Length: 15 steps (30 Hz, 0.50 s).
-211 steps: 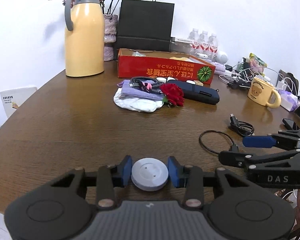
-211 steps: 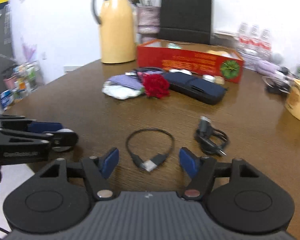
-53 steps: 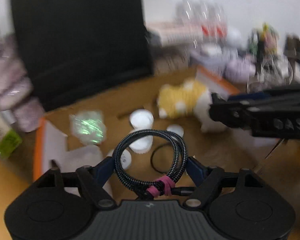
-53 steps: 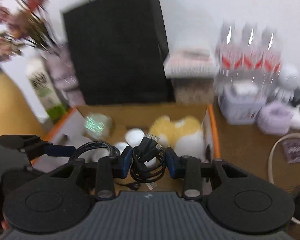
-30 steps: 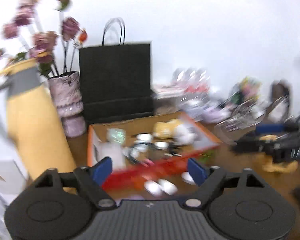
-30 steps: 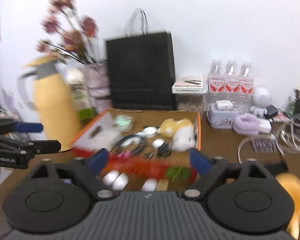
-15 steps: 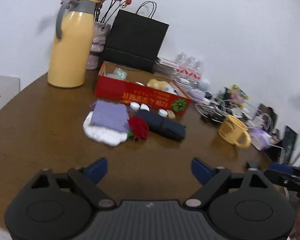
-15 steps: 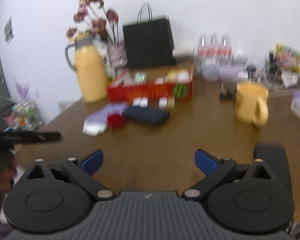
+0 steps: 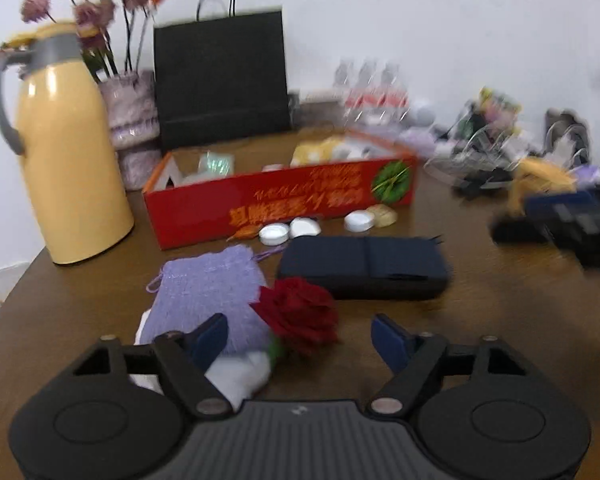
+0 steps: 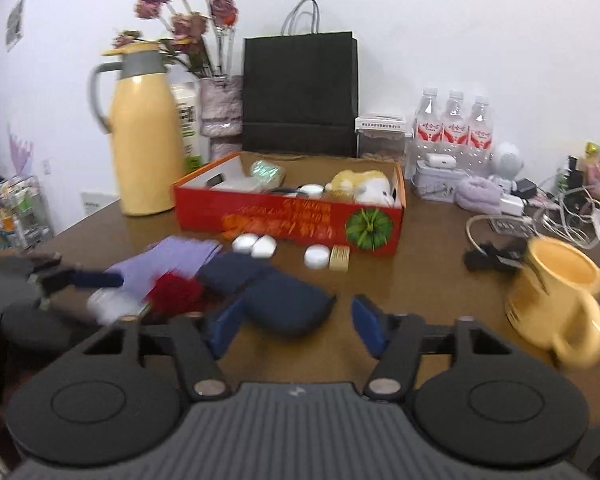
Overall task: Organize objects
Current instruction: 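Grasp a white cap with the right while the left grasps the red rose, then carry the white cap and red rose over the red box and release both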
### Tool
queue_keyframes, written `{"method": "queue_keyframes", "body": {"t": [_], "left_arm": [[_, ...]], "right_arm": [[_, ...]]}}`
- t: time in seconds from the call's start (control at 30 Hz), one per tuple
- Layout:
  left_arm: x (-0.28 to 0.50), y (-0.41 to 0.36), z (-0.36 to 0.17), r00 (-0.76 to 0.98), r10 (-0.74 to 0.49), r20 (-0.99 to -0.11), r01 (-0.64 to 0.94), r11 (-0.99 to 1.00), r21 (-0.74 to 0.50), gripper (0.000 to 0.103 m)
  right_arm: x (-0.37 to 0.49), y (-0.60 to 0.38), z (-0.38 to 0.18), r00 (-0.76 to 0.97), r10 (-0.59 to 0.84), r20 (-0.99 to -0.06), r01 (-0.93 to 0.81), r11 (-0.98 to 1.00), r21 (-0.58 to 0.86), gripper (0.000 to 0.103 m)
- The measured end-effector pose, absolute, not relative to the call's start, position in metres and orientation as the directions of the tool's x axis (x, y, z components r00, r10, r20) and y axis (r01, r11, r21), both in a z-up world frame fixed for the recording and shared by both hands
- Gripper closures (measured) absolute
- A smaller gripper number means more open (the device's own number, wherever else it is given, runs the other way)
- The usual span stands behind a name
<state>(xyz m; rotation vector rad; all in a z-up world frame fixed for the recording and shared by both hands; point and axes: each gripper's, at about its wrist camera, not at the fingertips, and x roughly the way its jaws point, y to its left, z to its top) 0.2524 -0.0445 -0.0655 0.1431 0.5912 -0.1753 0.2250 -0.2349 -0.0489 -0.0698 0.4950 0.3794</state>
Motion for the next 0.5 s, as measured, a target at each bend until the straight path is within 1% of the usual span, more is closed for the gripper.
{"method": "queue_keyframes", "body": {"t": [0.03,0.07,0.1,0.13,0.23,0.3,0.33,0.4,0.47,0.5], "left_arm": [[0.265,-0.042,-0.068,0.805,-0.129,-0.579,0.201,0.978,0.061,0.044],[0.276,-0.039,-0.070,0.791,-0.148,-0.594,0.200,0.979,0.023,0.047],[0.281,-0.037,-0.073,0.779,-0.170,-0.604,0.210,0.978,-0.004,0.054],[0.287,-0.034,-0.075,0.766,-0.203,-0.610,0.228,0.973,-0.037,0.065],[0.290,-0.029,-0.079,0.774,-0.236,-0.588,0.241,0.968,-0.071,0.068],[0.289,-0.023,-0.079,0.770,-0.282,-0.572,0.261,0.958,-0.122,0.069],[0.289,-0.019,-0.079,0.756,-0.325,-0.568,0.276,0.945,-0.174,0.069],[0.292,-0.013,-0.079,0.732,-0.385,-0.562,0.291,0.923,-0.254,0.069],[0.293,-0.010,-0.078,0.726,-0.405,-0.556,0.295,0.913,-0.280,0.069],[0.293,-0.010,-0.078,0.725,-0.404,-0.557,0.293,0.914,-0.281,0.069]], "right_arm": [[0.243,-0.228,-0.052,0.810,0.338,-0.479,-0.369,0.929,0.029,0.054],[0.266,-0.219,-0.056,0.806,0.335,-0.488,-0.370,0.929,0.027,0.055],[0.284,-0.213,-0.058,0.803,0.332,-0.495,-0.372,0.928,0.019,0.058],[0.305,-0.205,-0.062,0.798,0.324,-0.508,-0.370,0.929,0.011,0.062],[0.354,-0.189,-0.076,0.769,0.323,-0.551,-0.380,0.925,0.012,0.070],[0.377,-0.180,-0.085,0.741,0.347,-0.575,-0.405,0.914,0.029,0.071],[0.383,-0.177,-0.090,0.731,0.358,-0.581,-0.416,0.909,0.037,0.071],[0.386,-0.170,-0.096,0.726,0.334,-0.601,-0.422,0.907,-0.006,0.071],[0.387,-0.167,-0.103,0.737,0.288,-0.611,-0.411,0.909,-0.068,0.072],[0.389,-0.167,-0.104,0.738,0.289,-0.609,-0.414,0.907,-0.071,0.073]]}}
